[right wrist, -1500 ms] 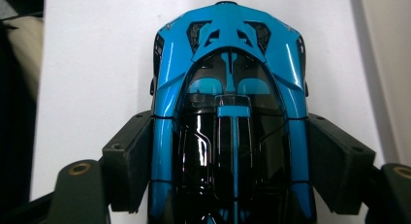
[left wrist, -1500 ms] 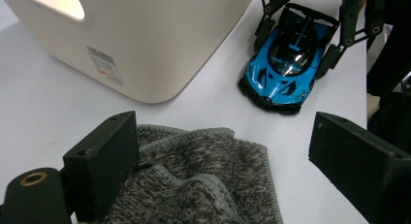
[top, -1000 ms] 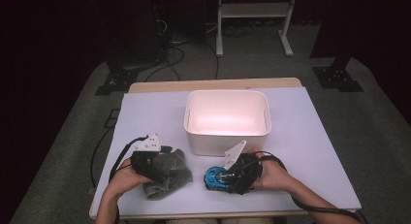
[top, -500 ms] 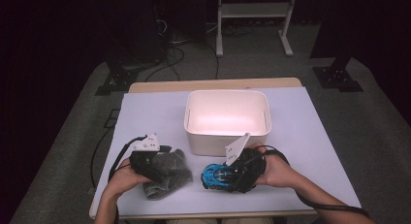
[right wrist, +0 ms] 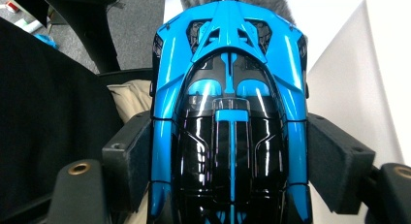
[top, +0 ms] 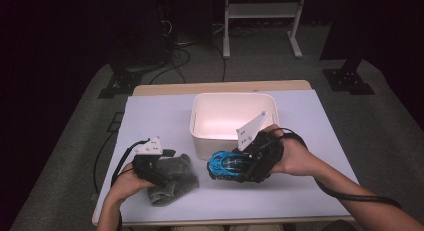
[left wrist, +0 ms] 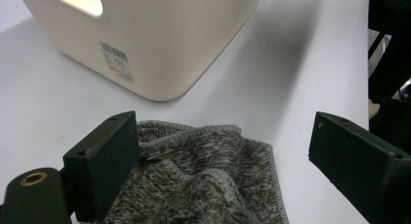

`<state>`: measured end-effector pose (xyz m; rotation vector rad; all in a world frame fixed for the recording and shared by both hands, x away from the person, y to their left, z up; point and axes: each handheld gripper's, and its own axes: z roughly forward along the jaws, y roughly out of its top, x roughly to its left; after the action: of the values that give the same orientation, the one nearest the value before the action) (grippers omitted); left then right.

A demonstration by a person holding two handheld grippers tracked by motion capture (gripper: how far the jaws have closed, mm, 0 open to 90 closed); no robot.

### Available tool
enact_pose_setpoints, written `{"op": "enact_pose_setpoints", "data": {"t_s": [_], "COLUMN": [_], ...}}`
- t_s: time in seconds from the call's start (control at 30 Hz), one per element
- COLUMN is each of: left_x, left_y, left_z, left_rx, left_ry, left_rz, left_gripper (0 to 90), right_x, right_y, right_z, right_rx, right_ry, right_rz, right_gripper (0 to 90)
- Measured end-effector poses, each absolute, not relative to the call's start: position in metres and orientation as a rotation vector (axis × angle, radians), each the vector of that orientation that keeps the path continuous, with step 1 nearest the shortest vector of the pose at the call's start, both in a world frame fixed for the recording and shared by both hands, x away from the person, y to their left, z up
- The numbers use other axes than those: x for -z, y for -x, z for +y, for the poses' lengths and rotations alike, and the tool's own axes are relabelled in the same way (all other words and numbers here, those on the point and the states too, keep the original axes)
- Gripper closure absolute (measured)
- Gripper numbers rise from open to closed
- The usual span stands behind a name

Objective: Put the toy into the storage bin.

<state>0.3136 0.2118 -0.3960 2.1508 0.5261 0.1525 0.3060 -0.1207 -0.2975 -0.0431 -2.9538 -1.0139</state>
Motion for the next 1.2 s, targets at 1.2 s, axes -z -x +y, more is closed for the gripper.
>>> {"op": "enact_pose_setpoints", "data": {"t_s": [1.2], "left_x": [0.404], "left_y": [-0.318], "left_z": [0.218], "left_rx": [-0.146], "left_ry": [-2.156], "left_rz": [0.571], "left_gripper": [9.9], "right_x": [0.235], "right_y": [-0.401], "right_z": [-0.120], "right_rx": [1.004], "right_ry": [0.095], "right_rz": [-3.007], "right_gripper": [25.1]}}
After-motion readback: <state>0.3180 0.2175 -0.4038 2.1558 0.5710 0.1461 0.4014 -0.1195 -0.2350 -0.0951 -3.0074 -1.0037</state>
